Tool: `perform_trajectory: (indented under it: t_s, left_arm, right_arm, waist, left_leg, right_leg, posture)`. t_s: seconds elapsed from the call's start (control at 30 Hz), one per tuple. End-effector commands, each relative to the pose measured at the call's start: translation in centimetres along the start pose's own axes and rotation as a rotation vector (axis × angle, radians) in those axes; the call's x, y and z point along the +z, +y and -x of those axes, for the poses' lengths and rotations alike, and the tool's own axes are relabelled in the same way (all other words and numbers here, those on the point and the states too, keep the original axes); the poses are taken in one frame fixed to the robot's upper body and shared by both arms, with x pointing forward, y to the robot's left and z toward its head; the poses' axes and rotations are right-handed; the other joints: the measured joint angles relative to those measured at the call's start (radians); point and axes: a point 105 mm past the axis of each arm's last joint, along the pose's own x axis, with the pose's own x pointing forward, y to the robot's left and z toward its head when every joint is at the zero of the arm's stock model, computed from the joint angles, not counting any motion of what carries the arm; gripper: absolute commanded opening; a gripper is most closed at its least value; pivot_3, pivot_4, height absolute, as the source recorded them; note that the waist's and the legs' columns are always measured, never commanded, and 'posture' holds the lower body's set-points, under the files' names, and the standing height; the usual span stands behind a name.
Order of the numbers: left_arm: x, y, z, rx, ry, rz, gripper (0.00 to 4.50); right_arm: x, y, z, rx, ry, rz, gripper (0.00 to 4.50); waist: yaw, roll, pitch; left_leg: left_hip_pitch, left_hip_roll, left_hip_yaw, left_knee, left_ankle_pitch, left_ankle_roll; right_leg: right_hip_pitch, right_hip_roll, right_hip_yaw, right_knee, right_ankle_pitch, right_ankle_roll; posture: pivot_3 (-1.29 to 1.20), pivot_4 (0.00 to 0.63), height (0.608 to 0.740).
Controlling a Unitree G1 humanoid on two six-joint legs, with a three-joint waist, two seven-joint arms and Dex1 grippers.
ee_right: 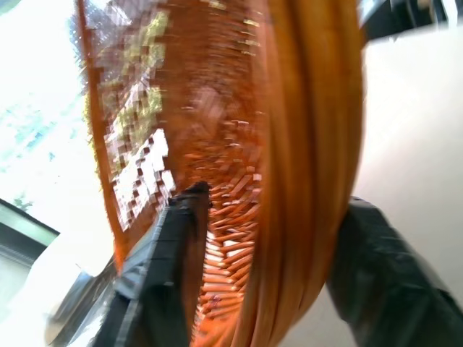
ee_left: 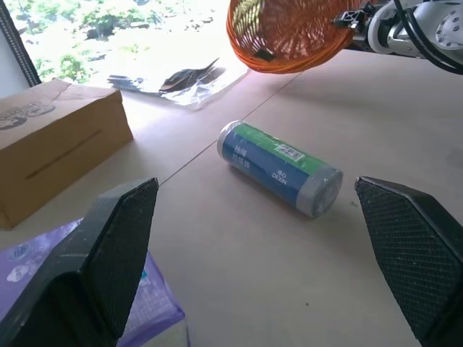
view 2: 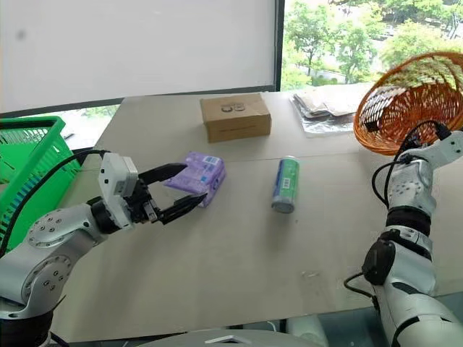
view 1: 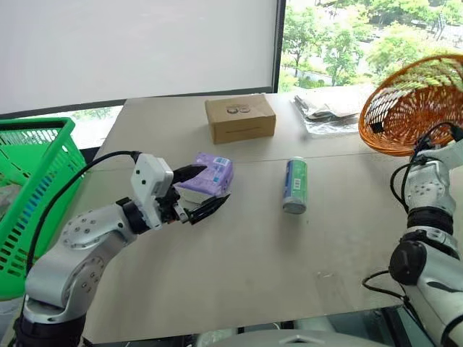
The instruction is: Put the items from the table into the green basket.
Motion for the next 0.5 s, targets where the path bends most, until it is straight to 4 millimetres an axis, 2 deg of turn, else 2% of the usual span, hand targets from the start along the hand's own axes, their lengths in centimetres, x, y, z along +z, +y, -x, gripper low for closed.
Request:
perform_trajectory:
  t_s: [0.03,0.07,0.17,0.3,0.37,0.43,0.5]
  left_arm:
    - [0.5,0.0,-0.1,0.004,-0.02,-0.028,4.5]
    - [0.4,-0.1,-0.2,0.003,-0.019,-0.028,4.5]
    - [0.3,-0.3,-0.2,0.003,-0.016,-0.027,4.5]
    - [-0.1,-0.3,-0.2,0.012,-0.003,-0.02,4.5]
    - [-0.5,0.1,-0.1,0.037,0.013,-0.019,4.5]
    - [-1.2,1.4,-0.1,0.114,0.046,-0.017,4.5]
    - [-1.9,2.8,0.1,0.21,0.084,-0.023,4.5]
  right_arm:
    - [-0.8,1.0,0.3,0.066,0.123,0.006,4.22]
    - [-1.8,1.1,0.7,0.099,0.173,0.029,4.47]
    - [-3.9,1.9,2.4,0.225,0.299,0.1,4.47]
    - [-6.7,4.9,7.5,0.594,0.457,0.368,4.47]
    - [-6.9,5.7,9.3,0.73,0.458,0.479,4.47]
    - [-6.8,7.1,12.5,0.988,0.43,0.604,4.47]
    - [-6.4,7.5,15.0,1.186,0.393,0.716,4.47]
  waist:
    - [-0.002,0.002,-0.001]
    - [-0.002,0.002,-0.001]
    - [0.001,0.002,-0.001]
    - [0.003,0.003,-0.001]
    - [0.001,0.004,-0.001]
    - [0.004,0.004,-0.001]
    - [0.005,0.003,-0.001]
  left_leg:
    - [0.0,0.0,0.001,-0.001,0.0,0.0]
    - [0.001,0.0,0.002,-0.002,0.0,0.0]
    - [0.001,0.001,0.002,-0.002,0.0,0.0]
    - [0.0,0.004,0.003,-0.002,0.0,0.0]
    - [0.0,0.004,0.004,-0.002,0.0,0.0]
    - [0.001,0.004,0.006,-0.002,0.0,0.0]
    - [0.002,0.005,0.005,-0.002,0.0,0.0]
  right_leg:
    - [-0.001,0.001,0.002,0.0,0.0,0.0]
    - [-0.001,0.001,0.005,0.0,0.0,0.0]
    - [-0.001,0.002,0.007,0.0,0.0,0.0]
    - [-0.002,0.002,0.007,0.0,0.0,0.001]
    - [-0.002,0.002,0.007,-0.001,-0.002,0.004]
    - [-0.002,0.002,0.006,-0.001,-0.002,0.005]
    - [-0.002,0.002,0.004,-0.002,-0.003,0.005]
  posture:
    - [0.17,0.0,0.74]
    - [0.17,0.0,0.74]
    - [0.17,0.0,0.74]
    - [0.17,0.0,0.74]
    - [0.16,0.007,0.74]
    - [0.15,0.011,0.74]
    - [0.15,0.014,0.74]
